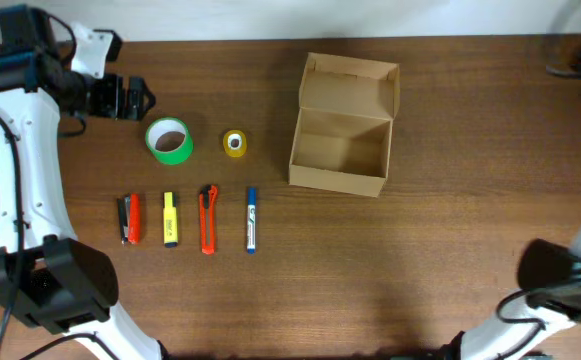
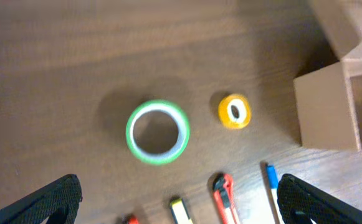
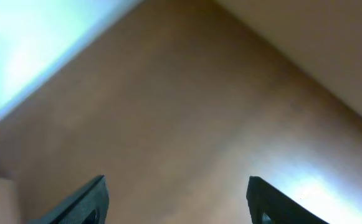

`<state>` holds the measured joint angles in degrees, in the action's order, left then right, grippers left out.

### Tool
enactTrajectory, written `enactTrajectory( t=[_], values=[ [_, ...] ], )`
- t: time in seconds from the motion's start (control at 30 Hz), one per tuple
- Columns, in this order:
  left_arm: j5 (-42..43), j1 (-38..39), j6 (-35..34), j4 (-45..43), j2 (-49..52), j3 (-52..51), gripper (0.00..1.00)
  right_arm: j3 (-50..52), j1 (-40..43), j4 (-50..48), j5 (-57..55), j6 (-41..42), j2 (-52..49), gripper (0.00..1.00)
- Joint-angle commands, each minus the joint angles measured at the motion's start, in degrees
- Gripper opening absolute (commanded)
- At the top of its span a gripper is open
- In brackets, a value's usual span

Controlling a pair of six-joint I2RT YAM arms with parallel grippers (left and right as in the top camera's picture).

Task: Pack container
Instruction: 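Retract the right arm and move the left gripper over the green tape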

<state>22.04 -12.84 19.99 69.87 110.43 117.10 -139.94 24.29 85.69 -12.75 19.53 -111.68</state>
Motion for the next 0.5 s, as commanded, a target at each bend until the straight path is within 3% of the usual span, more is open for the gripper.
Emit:
enactTrajectory(
  t=[0.0, 0.1, 0.2, 0.33, 0.47],
  values=[
    [-1.07, 1.51, 2.03, 0.22, 0.44, 3.65, 1.0, 5.49, 4.57, 2.97, 6.19, -5.99, -0.37, 0.75],
    [-1.05, 2.4, 3.34, -0.39, 0.44, 5.29, 1.0, 9.18, 6.78, 4.68, 7.78, -8.85, -0.37, 0.8],
    [-1.86, 2.62, 3.3, -0.04, 0.46, 5.57, 0.98, 12.87, 7.3, 5.33, 7.82, -9.68, -0.37, 0.99],
    [-4.7, 3.06, 3.85, 4.35, 1.4, 5.57, 0.94, 17.66, 7.23, 5.4, 7.85, -9.66, -0.44, 0.99],
    [-6.69, 5.42, 9.14, 7.19, 3.96, 5.57, 0.93, 20.13, 7.23, 5.33, 7.85, -9.66, -0.55, 0.99]
  ],
)
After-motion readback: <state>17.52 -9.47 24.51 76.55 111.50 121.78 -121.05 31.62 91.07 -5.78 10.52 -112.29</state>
